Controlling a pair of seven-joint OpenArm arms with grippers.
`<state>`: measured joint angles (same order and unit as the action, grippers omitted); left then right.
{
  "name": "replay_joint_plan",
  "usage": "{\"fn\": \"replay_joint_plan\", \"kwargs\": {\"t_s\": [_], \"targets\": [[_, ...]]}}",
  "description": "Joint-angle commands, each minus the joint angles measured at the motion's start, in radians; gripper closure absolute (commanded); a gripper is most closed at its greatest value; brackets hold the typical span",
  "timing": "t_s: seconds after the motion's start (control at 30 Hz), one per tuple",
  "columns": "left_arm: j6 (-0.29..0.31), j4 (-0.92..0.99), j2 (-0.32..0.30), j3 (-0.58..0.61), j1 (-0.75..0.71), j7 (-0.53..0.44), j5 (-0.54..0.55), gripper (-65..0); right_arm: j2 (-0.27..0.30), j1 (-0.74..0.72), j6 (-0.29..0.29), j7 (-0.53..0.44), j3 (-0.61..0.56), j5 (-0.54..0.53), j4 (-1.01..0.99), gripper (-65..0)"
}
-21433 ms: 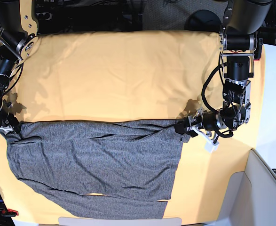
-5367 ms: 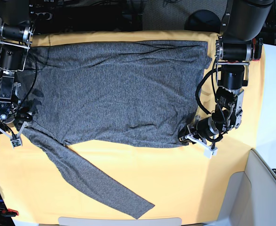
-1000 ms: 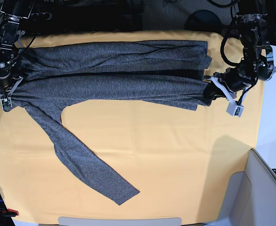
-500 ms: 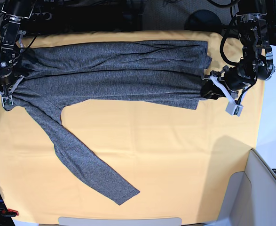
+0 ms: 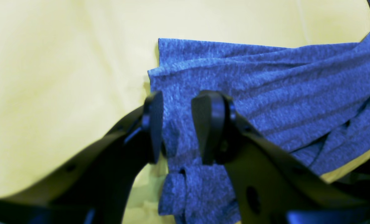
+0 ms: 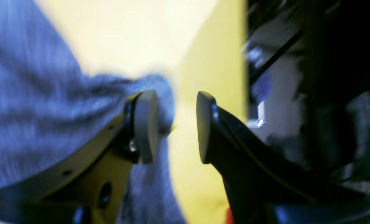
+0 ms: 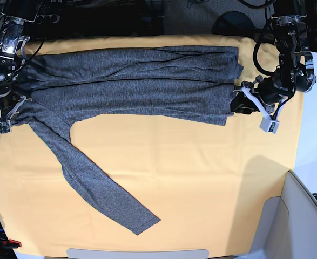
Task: Fold the T-shirt properly
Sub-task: 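Open both grippers to release the folded edge, then move the right gripper over the loose grey sleeve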
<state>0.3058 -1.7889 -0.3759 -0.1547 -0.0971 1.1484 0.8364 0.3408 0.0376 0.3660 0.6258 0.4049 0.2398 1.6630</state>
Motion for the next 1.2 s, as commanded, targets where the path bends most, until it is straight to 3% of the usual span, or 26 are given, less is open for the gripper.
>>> {"fn": "replay_joint_plan", "kwargs": {"t_s": [0.0, 0.23, 0.3, 0.47, 0.6, 0.9, 1.17], "targets": [[0.002, -0.016, -0.015, -0.010, 0.012, -0.015, 0.013, -19.3, 0.002, -0.025, -0.011, -0.021, 0.007, 0.008, 0.033, -21.6], [0.002, -0.018, -0.015, -0.010, 0.017, -0.015, 0.013, -18.5, -0.101, -0.147, -0.012, -0.019, -0.019, 0.026, 0.045, -21.6], [0.002, -0.018, -0.015, -0.010, 0.017, -0.015, 0.013, -18.5, -0.130, -0.192, -0.015, -0.019, -0.087, 0.097, 0.019, -21.6], [0.002, -0.018, -0.015, -0.010, 0.017, -0.015, 0.013, -18.5, -0.245, -0.310, -0.017, -0.021, -0.268, 0.405, -0.105, -21.7], [0.002, -0.018, -0.015, -0.010, 0.017, -0.015, 0.013, -18.5, -0.316, -0.388, -0.017, -0.024, -0.317, 0.482, -0.217, -21.8], [0.002, -0.018, -0.015, -0.010, 0.015, -0.015, 0.013, -18.5, -0.319, -0.494, -0.026, -0.021, -0.338, 0.485, -0.515, -21.7], [0.002, -0.018, -0.013, -0.010, 0.017, -0.003, 0.013, -18.5, -0.325, -0.443, -0.045, -0.016, -0.446, 0.485, -0.446, -21.7]]}}
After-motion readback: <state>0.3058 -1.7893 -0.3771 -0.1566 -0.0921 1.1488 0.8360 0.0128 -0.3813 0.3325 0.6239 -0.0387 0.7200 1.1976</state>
